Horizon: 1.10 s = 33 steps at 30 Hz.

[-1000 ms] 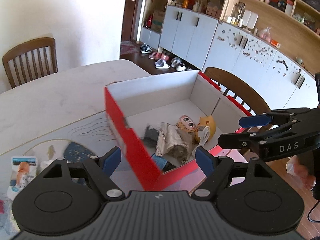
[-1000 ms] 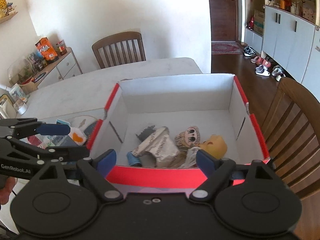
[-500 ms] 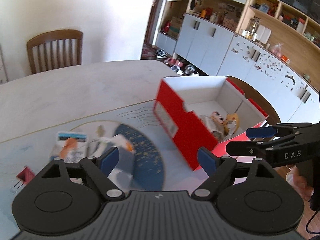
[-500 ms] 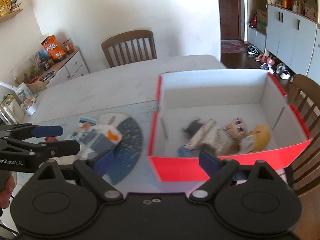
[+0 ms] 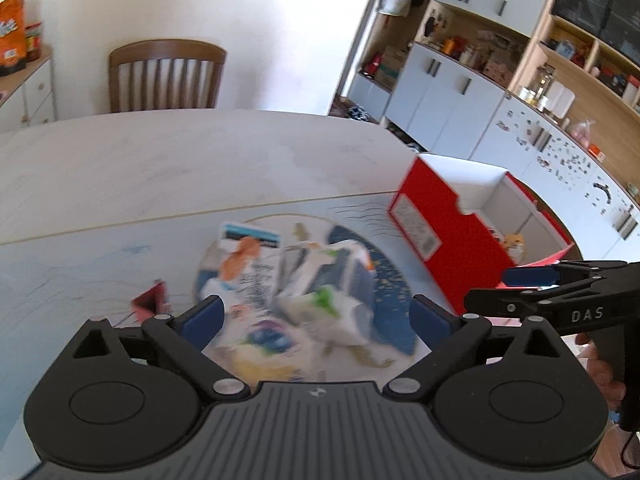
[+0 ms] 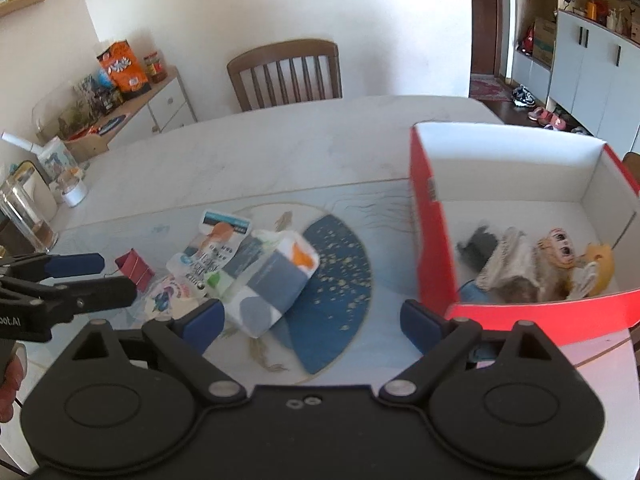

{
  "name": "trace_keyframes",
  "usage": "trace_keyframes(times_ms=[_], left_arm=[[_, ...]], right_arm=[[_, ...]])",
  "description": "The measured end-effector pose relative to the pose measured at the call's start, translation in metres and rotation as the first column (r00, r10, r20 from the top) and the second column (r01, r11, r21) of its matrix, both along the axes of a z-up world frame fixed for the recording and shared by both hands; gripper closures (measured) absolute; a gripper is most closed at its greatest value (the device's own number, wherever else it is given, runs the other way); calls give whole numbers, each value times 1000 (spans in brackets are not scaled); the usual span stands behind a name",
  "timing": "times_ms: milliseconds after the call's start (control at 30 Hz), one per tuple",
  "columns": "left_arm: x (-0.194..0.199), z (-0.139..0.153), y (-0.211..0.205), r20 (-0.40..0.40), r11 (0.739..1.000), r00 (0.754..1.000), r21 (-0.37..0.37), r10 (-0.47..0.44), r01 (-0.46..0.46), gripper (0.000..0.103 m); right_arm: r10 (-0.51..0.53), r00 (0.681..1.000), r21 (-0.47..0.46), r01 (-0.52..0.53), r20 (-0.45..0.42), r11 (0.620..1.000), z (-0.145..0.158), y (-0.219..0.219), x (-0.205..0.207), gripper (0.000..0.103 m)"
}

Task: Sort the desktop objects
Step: 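Withdraw both tools from the box back toward the table items, then grasp the red binder clip with the left tool while the right tool grasps the white tissue pack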

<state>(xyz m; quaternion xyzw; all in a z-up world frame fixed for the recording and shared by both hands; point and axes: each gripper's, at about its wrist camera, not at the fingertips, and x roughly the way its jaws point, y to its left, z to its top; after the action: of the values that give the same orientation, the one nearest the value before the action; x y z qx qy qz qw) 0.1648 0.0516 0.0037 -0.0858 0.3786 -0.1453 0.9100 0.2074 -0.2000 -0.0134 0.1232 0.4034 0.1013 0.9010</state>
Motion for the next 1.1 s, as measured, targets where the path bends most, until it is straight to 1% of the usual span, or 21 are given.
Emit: trace_keyframes(times_ms=[67, 267, 400, 633, 867, 967, 1100], left_arm=[[-2, -5, 11, 0, 1000, 1000, 9, 16, -16, 1], [-3, -21, 38, 15, 998, 999, 35, 49, -49, 0], [1, -31, 50, 12, 995, 998, 73, 68, -69, 0], [13, -43, 67, 4, 993, 997, 95, 75, -75, 0], [28, -54, 74, -13, 993, 998, 108, 53, -52, 0], [33, -59, 77, -20, 992, 999, 117, 50, -48, 0], [41, -66, 79, -32, 991, 999, 130, 37, -33, 0]], right_arm=[[4, 1000, -9, -4, -1, 1000, -1, 9, 2, 6], [-4, 1000, -39, 4, -10, 999, -3, 30, 13, 1], [-7, 1000, -55, 7, -13, 998, -7, 39, 22, 1], [-50, 998, -56, 47, -44, 997, -17, 47, 47, 1], [-74, 995, -69, 70, -67, 995, -24, 60, 75, 1], [-108, 989, -67, 101, -103, 993, -32, 66, 87, 1], [-114, 984, -70, 105, -140, 992, -44, 77, 99, 1]])
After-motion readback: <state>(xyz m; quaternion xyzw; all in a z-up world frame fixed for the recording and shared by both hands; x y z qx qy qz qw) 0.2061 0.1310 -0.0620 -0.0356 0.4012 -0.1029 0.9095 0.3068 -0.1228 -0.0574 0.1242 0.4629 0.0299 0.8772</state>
